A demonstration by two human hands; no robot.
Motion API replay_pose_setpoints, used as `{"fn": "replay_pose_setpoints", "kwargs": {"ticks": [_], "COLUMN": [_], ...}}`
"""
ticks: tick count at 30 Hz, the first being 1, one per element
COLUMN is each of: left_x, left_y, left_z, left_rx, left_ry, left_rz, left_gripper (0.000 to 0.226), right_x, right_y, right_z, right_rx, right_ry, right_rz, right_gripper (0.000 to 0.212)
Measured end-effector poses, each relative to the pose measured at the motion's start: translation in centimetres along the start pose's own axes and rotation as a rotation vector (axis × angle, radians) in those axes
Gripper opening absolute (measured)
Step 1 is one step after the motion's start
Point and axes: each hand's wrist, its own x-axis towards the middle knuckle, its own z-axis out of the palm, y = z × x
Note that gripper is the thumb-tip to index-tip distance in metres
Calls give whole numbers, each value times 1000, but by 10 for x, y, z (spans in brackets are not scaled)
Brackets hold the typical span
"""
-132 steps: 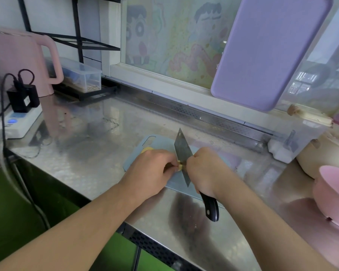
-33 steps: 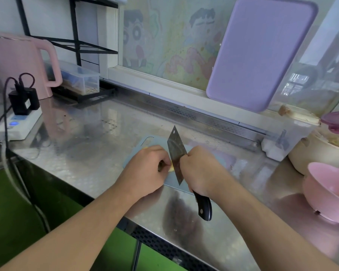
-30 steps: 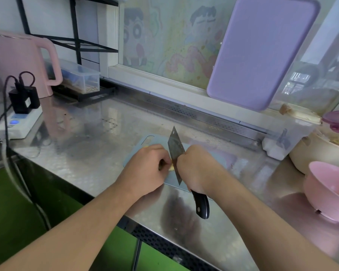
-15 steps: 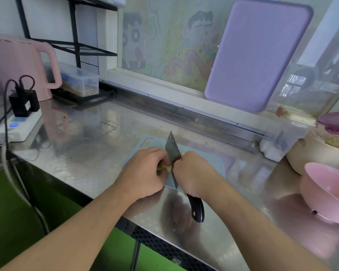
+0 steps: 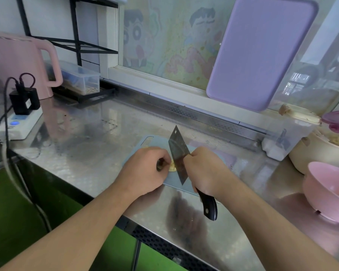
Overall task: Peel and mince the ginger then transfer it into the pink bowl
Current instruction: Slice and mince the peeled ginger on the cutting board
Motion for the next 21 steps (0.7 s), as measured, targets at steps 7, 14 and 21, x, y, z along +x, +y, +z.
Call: {"fn": "replay_pose_setpoints", "kwargs": {"ticks": [7,14,21], "left_x": [0,0,0], "left_y": [0,1,0], "left_z": [1,1,1], "left_rx": [-15,-23,-27], "left_ry": [24,37,45], "left_rz": [31,56,59], "left_gripper": [10,13,13], "right_x": [-5,-5,0], "right_y": [-4,-9,-10], "right_z": [-5,4,2], "right_rx": [-103,-349,-732], "right_ry": [-5,-12,-35], "right_rz": [-48,-138,-288], "right_gripper": [25,10,38]}}
